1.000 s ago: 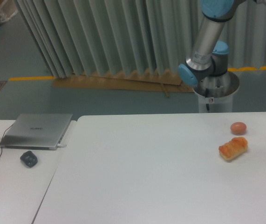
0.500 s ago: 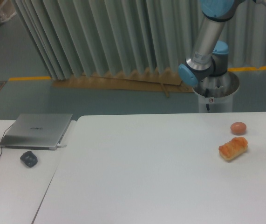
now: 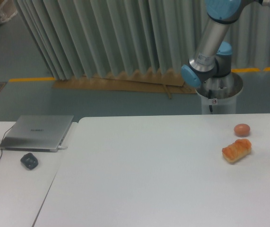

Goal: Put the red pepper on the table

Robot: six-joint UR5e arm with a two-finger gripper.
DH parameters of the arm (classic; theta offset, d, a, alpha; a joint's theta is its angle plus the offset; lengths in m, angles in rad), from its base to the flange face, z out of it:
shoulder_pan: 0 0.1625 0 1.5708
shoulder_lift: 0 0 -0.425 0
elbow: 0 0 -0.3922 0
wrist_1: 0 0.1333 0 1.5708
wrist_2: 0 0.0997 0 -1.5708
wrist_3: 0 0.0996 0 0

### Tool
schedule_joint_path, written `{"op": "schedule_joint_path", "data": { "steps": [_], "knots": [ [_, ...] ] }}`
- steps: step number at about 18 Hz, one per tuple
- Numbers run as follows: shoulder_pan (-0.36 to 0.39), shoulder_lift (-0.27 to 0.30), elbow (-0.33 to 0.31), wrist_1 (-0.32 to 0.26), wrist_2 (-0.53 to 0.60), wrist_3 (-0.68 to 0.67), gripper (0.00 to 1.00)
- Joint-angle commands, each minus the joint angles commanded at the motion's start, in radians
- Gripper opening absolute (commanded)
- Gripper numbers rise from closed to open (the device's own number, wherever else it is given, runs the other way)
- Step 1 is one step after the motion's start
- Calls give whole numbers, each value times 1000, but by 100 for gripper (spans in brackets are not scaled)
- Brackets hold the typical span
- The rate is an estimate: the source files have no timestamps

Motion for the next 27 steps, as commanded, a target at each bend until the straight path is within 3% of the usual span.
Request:
{"op": "schedule_joint_path", "data": {
  "steps": [1,7,11,14,17,18,19,25,27],
  "knots": [
    [-2,2,2,-2,0,-14,45],
    [-2,6,9,-9,3,-16,37],
    [-2,11,18,-15,8,-17,36],
    [-5,15,43,-61,8,-19,36],
    [-5,18,52,-71,8,-20,36],
    [-8,24,69,-104,8,-41,34],
    [-20,46,95,-177,8,-98,31],
    [-21,103,97,-271,-18,-185,30],
    [-37,107,98,-296,-116,-309,30]
  ]
}}
